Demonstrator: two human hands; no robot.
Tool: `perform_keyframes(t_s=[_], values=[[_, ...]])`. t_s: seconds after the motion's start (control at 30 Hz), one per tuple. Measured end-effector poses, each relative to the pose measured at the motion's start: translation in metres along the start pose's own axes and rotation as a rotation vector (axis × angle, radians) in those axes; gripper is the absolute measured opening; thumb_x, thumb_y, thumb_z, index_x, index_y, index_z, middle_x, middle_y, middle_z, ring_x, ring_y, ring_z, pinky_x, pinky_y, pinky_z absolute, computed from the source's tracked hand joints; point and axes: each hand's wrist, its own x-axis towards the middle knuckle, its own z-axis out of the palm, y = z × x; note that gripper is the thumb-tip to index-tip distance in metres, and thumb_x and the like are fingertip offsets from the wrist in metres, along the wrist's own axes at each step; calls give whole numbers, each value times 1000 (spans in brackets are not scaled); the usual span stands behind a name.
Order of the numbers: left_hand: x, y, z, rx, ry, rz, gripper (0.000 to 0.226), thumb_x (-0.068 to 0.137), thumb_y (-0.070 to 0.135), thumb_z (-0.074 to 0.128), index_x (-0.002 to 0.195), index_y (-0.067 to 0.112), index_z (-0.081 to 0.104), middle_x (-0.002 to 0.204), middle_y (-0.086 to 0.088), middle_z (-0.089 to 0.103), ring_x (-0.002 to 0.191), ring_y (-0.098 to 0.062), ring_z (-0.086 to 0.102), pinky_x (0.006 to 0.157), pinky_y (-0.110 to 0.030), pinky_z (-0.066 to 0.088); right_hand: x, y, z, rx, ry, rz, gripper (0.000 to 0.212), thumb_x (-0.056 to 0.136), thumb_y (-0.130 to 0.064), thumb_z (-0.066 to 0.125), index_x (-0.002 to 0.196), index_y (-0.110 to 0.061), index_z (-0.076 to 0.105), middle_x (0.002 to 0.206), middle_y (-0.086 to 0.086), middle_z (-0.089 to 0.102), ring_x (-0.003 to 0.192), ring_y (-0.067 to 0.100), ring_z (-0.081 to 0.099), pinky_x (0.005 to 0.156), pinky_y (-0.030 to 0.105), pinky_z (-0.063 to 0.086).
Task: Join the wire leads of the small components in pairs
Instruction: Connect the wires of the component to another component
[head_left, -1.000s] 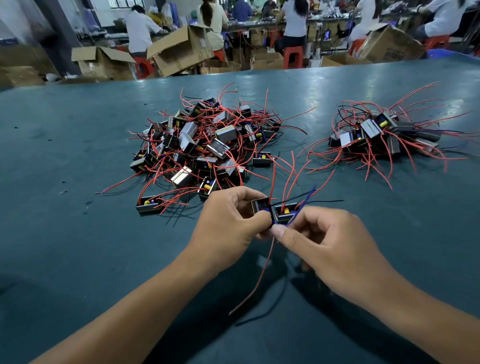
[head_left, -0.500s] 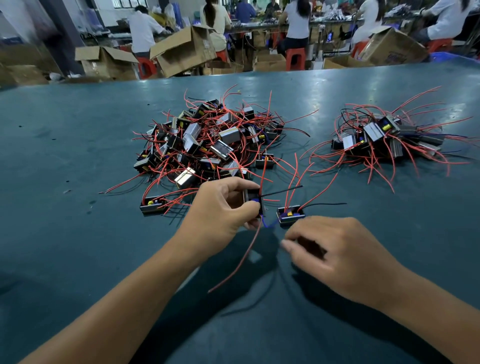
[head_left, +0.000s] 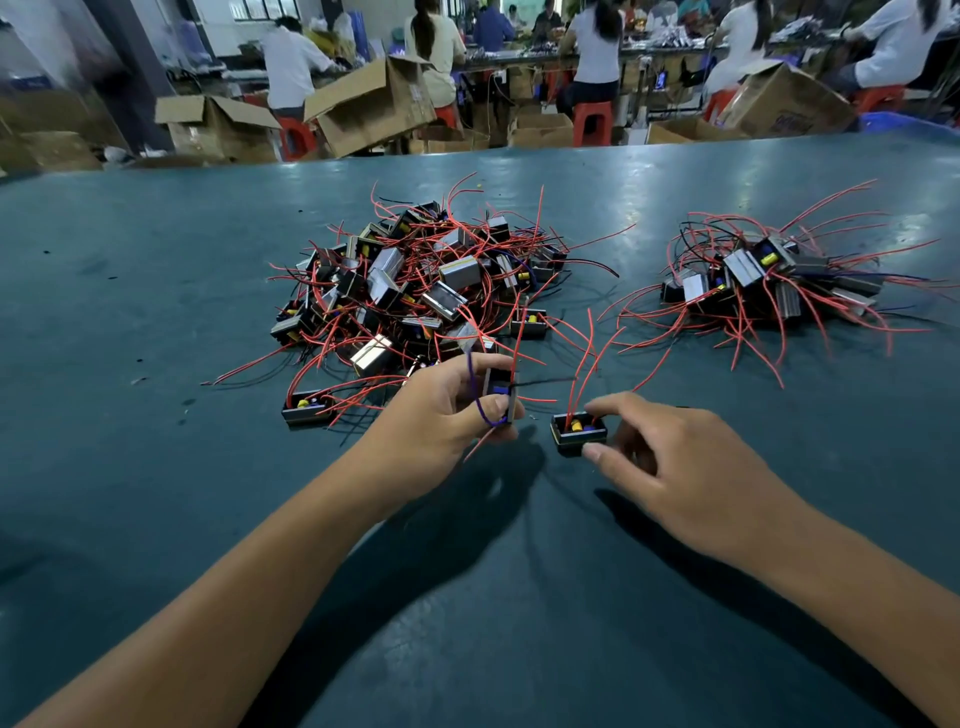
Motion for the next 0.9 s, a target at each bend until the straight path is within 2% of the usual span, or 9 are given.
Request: perform_keyframes(t_s=[0.07,0.13,0.3,0.4,0.5,0.57,0.67,0.8,0.9], values=[[0,1,0,15,-17,0,28,97,-3,56,112,20,61,86,-6,70,71,-9,66,70,-19,52,1,0,2,-38,-60,-1,32,92,-53,50,116,-33,58,91,-18,60,83,6,54,78,34,48],[0,1,-1,1,-26,-15,26,97,-4,56,114,15,62,83,-6,68,71,-12,65,69,-20,53,2,1,2,-62,-105,7,37,90,-61,42,113,-35,57,96,-18,56,90,6,53,81,31,46],[0,0,1,-44,-88,-80,32,98,-2,54,127,13,59,80,1,66,69,-18,66,72,-25,56,6,2,-3,-36,-101,28,45,88,-69,27,94,-34,55,85,-14,53,83,3,52,78,33,46],[-2,0,1,-63,-129,-110,37,100,0,53,132,20,55,84,-3,65,72,-18,68,73,-23,56,5,2,-4,-40,-96,51,47,87,-72,26,89,-34,53,84,-13,53,84,2,52,77,33,47],[-3,1,0,-32,-153,-108,39,100,1,53,126,30,56,91,-6,69,73,-13,68,74,-18,53,4,1,-3,-174,-67,86,48,82,-78,33,88,-33,48,84,-13,51,82,3,49,71,30,45],[-2,0,-1,-14,-148,-120,40,100,3,53,130,28,56,94,-5,72,74,-12,68,74,-18,53,6,3,-3,-267,-44,116,38,82,-69,45,86,-32,46,85,-12,50,84,9,49,69,31,43],[-2,-2,-3,6,-135,-157,49,100,3,53,147,14,44,95,-4,73,74,-13,68,74,-20,53,9,10,-8,-287,-13,153,20,87,-46,58,84,-29,48,85,-10,51,86,15,52,70,33,43],[-1,-4,-5,0,-129,-178,52,100,0,53,149,10,42,88,0,73,74,-12,68,74,-19,52,13,19,-13,-213,-36,122,16,88,-33,65,85,-28,50,84,-10,52,82,16,50,70,33,39],[-1,-4,-8,27,-116,-168,50,99,-2,53,146,15,47,87,0,71,72,-12,67,74,-18,52,15,24,-17,-177,-92,49,14,89,-26,68,88,-27,53,85,-13,53,83,13,50,73,30,39]])
